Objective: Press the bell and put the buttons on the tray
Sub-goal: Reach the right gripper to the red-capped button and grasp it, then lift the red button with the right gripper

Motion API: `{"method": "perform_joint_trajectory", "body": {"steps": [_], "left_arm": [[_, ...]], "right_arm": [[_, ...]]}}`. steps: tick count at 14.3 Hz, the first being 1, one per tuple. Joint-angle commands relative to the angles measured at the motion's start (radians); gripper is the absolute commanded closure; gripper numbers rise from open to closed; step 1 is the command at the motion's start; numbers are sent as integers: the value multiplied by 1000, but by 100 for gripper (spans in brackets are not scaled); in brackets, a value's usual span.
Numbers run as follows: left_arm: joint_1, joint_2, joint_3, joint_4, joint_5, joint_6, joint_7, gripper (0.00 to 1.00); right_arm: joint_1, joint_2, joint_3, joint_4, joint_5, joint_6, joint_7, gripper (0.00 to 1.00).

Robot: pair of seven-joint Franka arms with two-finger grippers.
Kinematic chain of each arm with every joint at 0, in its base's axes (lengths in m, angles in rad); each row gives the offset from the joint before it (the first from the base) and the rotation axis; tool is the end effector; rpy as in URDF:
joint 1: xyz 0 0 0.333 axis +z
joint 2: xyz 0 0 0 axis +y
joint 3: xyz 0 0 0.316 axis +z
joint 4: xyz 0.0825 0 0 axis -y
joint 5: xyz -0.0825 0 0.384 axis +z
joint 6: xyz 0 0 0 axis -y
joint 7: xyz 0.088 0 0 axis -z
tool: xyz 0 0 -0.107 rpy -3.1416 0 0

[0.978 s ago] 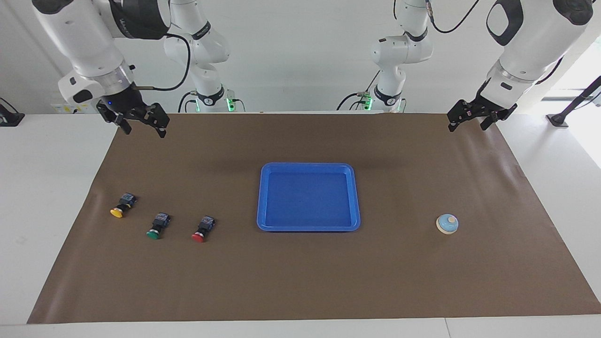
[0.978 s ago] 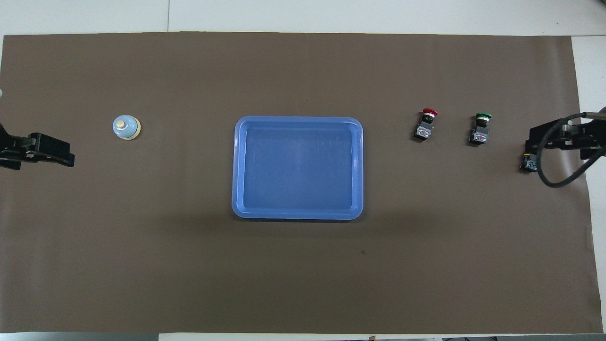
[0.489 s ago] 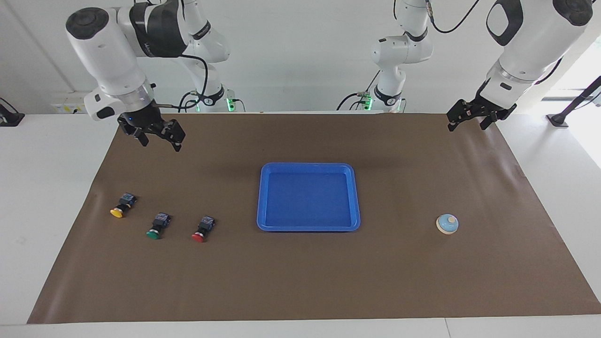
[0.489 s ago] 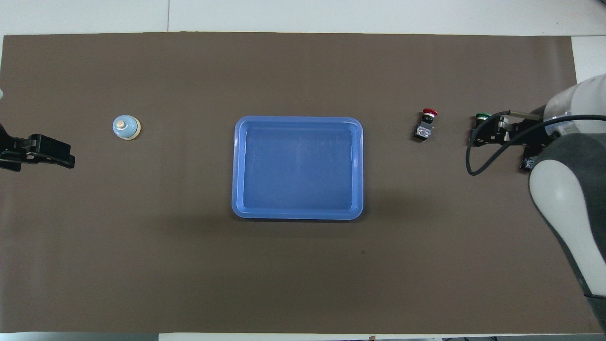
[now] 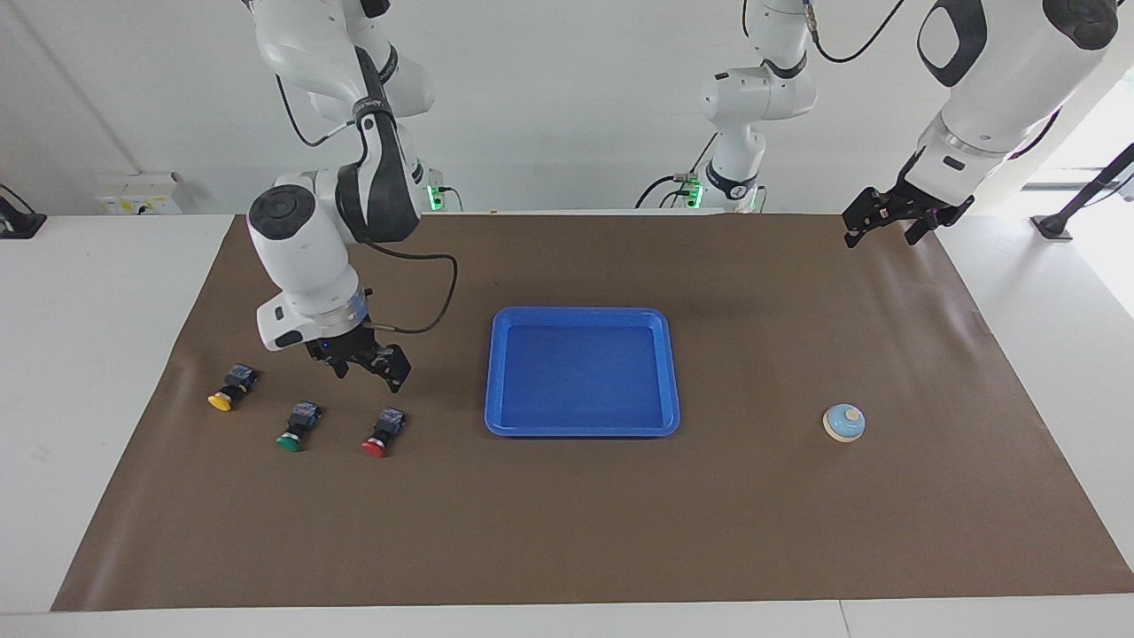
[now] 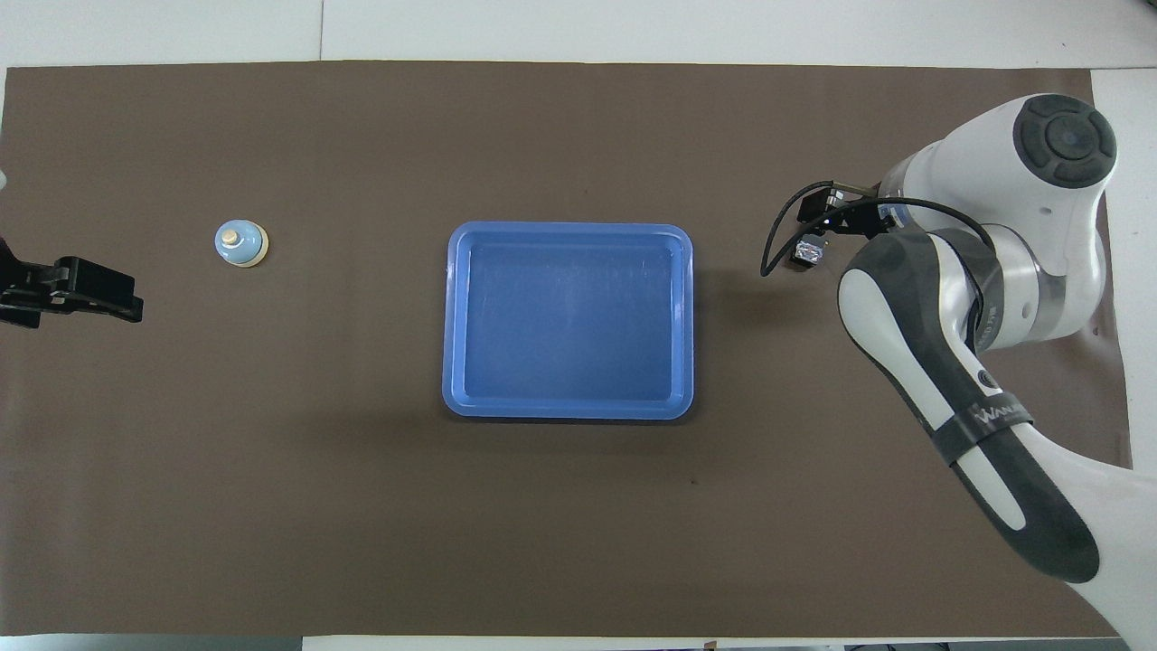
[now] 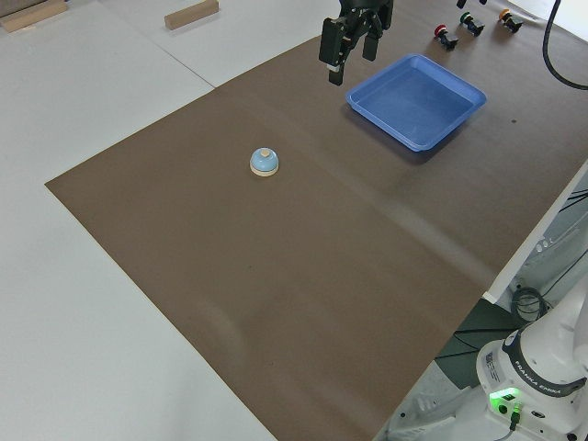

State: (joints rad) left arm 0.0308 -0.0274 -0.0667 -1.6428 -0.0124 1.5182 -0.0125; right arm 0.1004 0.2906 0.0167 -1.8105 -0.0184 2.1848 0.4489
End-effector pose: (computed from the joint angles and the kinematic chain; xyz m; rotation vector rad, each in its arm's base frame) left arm 0.5379 -0.0212 0.6014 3.1294 -0.0365 -0.1527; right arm 0.6350 0.0733 0.3898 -3.0852 0.5022 -0.1304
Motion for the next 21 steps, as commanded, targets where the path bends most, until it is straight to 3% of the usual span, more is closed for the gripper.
{"method": "perform_joint_trajectory", "body": {"steps": [1, 10, 21], "left_arm": [[0, -19, 7, -5, 11, -9, -4, 0], [6, -19, 7, -5, 11, -7, -4, 0], [6, -19, 7, -5, 11, -7, -4, 0]], "right_arm": [[-7, 65, 5, 13, -38, 79, 16, 0], [-7, 196, 5, 54, -72, 211, 10, 0], [-7, 206, 6, 25, -72, 222, -81, 0]]}}
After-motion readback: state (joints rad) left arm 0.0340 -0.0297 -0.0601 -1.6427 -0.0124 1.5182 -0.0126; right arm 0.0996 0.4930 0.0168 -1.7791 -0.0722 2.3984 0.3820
